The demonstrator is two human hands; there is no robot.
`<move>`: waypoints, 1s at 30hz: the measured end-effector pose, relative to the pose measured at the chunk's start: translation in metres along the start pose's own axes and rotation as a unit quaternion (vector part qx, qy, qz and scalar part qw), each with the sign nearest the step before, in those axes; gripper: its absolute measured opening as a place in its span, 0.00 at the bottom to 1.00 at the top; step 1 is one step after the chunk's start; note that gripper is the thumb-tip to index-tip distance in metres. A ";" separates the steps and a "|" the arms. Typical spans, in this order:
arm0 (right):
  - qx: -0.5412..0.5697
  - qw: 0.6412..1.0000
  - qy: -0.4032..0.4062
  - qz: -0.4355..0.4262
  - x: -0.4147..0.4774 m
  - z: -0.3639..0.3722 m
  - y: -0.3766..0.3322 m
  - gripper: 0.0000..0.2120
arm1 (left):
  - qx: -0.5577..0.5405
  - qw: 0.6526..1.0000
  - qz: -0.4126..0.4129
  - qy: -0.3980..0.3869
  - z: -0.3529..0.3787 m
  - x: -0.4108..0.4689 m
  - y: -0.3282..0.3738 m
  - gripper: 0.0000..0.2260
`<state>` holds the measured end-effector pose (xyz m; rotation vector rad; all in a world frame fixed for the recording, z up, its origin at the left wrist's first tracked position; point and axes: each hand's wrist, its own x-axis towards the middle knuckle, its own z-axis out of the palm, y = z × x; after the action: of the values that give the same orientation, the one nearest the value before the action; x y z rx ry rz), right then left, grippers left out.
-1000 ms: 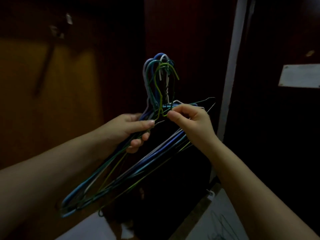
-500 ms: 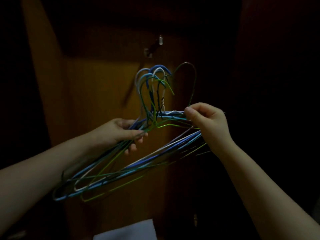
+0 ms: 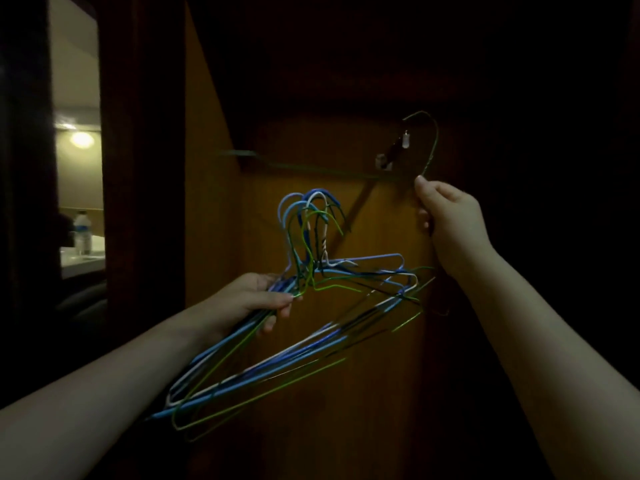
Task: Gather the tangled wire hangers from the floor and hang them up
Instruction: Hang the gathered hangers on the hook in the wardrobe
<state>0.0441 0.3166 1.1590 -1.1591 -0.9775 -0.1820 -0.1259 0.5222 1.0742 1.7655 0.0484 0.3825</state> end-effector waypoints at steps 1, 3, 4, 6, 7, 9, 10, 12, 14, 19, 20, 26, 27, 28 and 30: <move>0.001 1.000 0.006 0.006 0.011 -0.001 0.002 0.12 | -0.006 1.000 -0.001 0.000 -0.001 0.005 -0.004 0.36; 0.012 1.000 0.020 0.020 0.031 -0.002 0.005 0.11 | -0.017 1.000 -0.002 -0.002 -0.004 0.017 -0.011 0.36; 0.022 0.999 0.030 0.030 0.042 -0.002 0.008 0.10 | -0.022 1.000 -0.001 -0.007 -0.005 0.024 -0.015 0.36; 0.037 0.996 0.064 0.054 0.062 -0.003 0.013 0.09 | -0.030 0.999 0.003 -0.021 -0.009 0.039 -0.023 0.36; 0.036 0.994 0.079 0.065 0.073 -0.003 0.017 0.08 | -0.033 0.999 0.006 -0.031 -0.011 0.046 -0.027 0.37; 0.025 0.992 0.097 0.074 0.092 -0.004 0.027 0.07 | -0.039 0.998 0.008 -0.050 -0.020 0.063 -0.035 0.37; 0.013 0.992 0.104 0.072 0.102 -0.004 0.034 0.07 | -0.040 0.997 0.009 -0.059 -0.025 0.072 -0.038 0.37; -0.018 0.991 0.117 0.065 0.118 -0.003 0.048 0.08 | -0.043 0.996 0.012 -0.076 -0.037 0.090 -0.043 0.37; -0.041 0.989 0.124 0.066 0.136 -0.003 0.064 0.11 | -0.038 0.995 0.014 -0.088 -0.051 0.110 -0.045 0.37; -0.068 0.981 0.165 0.075 0.181 -0.008 0.092 0.08 | -0.020 0.994 0.027 -0.100 -0.081 0.156 -0.045 0.36; -0.077 0.979 0.175 0.074 0.188 -0.009 0.096 0.09 | -0.022 0.994 0.028 -0.105 -0.085 0.165 -0.046 0.36; -0.170 0.967 0.177 0.065 0.223 -0.011 0.139 0.13 | -0.018 0.987 0.024 -0.155 -0.096 0.215 -0.054 0.33; -0.184 0.965 0.174 0.065 0.228 -0.009 0.145 0.14 | -0.015 0.986 0.026 -0.164 -0.096 0.224 -0.054 0.33; -0.203 0.961 0.171 0.071 0.233 -0.007 0.148 0.14 | -0.013 0.985 0.028 -0.171 -0.096 0.232 -0.053 0.34; -0.221 0.959 0.162 0.068 0.247 -0.003 0.157 0.12 | -0.006 0.983 0.032 -0.181 -0.095 0.250 -0.050 0.36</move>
<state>0.2843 0.4677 1.2301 -1.5424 -0.5759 -0.4814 0.0918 0.6830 1.1005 1.8033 -0.2701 0.1021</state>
